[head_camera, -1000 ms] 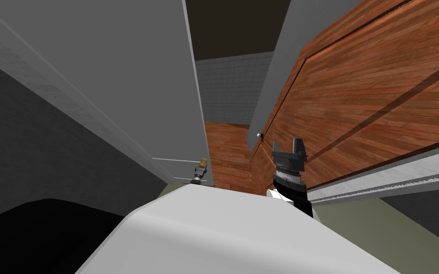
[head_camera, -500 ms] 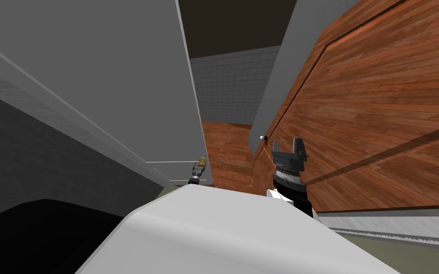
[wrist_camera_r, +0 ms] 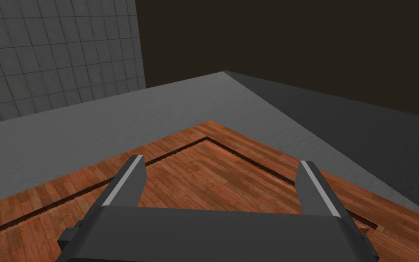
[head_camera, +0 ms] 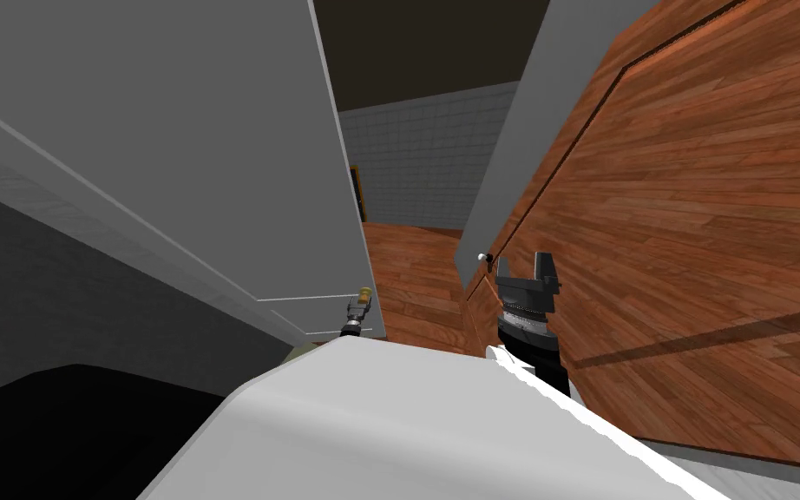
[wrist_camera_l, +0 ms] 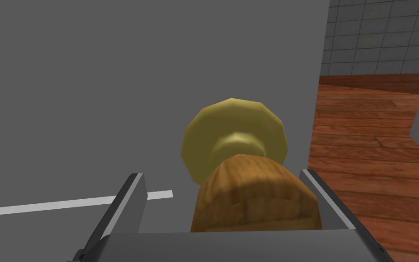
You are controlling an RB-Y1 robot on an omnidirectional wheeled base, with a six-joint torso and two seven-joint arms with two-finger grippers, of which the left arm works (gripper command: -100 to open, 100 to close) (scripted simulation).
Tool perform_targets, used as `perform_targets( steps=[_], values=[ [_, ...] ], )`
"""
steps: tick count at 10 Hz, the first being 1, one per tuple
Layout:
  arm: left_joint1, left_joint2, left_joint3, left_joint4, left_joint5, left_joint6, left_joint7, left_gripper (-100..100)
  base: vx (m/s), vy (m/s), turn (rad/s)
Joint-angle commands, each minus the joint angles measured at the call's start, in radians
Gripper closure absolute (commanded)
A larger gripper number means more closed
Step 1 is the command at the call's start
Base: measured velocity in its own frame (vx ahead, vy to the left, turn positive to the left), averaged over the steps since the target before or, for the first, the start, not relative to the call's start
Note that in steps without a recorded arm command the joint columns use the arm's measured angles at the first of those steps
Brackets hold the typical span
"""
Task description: Push the door open
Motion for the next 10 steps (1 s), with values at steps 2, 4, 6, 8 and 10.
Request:
perform_targets(
  steps=[2, 4, 6, 8, 10],
  values=[
    [-0.004, 0.003, 0.040, -0.020, 0.026, 0.009, -0.012, 100, 0.157, -0.065, 0.071],
    [-0.010, -0.006, 0.058, -0.016, 0.040, 0.011, -0.021, 100, 0.153, -0.053, 0.046],
    [-0.016, -0.018, 0.080, -0.011, 0.057, 0.013, -0.033, 100, 0.154, -0.063, 0.064],
    [-0.022, -0.032, 0.099, -0.007, 0.072, 0.015, -0.042, 100, 0.195, -0.055, 0.056],
    [-0.026, -0.044, 0.113, -0.003, 0.082, 0.017, -0.049, 100, 0.190, -0.066, 0.066]
  ],
)
